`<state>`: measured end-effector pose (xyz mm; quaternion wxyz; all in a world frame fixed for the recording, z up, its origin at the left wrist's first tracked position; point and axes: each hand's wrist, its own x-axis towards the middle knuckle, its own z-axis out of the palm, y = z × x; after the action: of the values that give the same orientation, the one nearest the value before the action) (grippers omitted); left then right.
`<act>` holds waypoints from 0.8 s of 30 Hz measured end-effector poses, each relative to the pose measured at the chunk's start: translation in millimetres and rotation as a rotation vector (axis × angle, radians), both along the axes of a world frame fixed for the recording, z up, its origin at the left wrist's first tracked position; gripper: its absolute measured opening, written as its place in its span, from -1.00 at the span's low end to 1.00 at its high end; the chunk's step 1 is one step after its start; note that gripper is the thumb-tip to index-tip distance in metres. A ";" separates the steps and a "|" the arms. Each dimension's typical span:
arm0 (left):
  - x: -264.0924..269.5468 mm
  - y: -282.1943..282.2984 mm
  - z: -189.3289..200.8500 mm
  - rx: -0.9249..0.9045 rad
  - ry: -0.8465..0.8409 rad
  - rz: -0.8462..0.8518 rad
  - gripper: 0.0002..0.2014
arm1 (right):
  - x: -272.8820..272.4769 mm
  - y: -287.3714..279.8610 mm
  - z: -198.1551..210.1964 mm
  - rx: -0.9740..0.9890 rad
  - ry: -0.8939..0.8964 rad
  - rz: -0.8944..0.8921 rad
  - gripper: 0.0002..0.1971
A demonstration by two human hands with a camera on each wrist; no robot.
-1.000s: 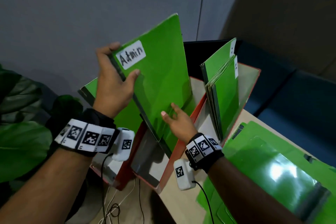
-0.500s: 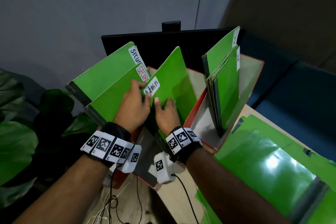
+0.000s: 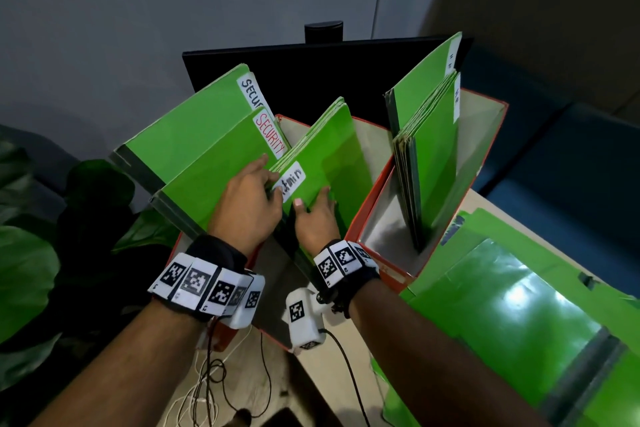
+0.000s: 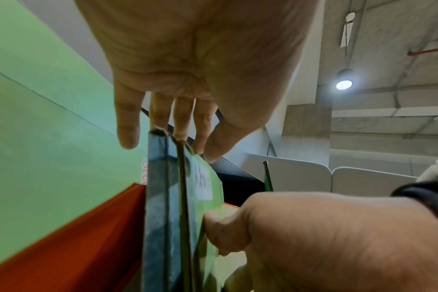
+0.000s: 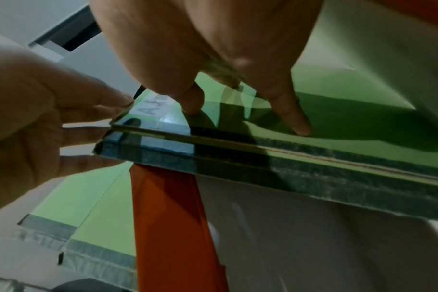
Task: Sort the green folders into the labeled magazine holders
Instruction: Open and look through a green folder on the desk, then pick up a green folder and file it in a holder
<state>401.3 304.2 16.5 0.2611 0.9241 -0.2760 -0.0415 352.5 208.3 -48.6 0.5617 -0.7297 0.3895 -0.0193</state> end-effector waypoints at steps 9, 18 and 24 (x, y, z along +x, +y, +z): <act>-22.9 -20.5 12.7 -0.011 -0.131 -0.101 -0.65 | -26.8 -29.5 23.2 -0.057 -0.251 0.088 -0.30; -121.0 -99.0 -14.0 -0.231 -0.064 -0.590 -0.71 | -187.0 -127.0 0.8 -0.342 -0.308 -0.181 -0.61; -193.5 -139.6 -86.5 -0.076 0.126 -0.832 -0.67 | -318.6 -153.6 -47.0 -0.480 0.135 -0.179 -0.63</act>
<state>207.8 164.6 -69.9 0.2723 0.7191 -0.6106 -0.1895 33.8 54.6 -95.6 0.3414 -0.8042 0.4734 -0.1121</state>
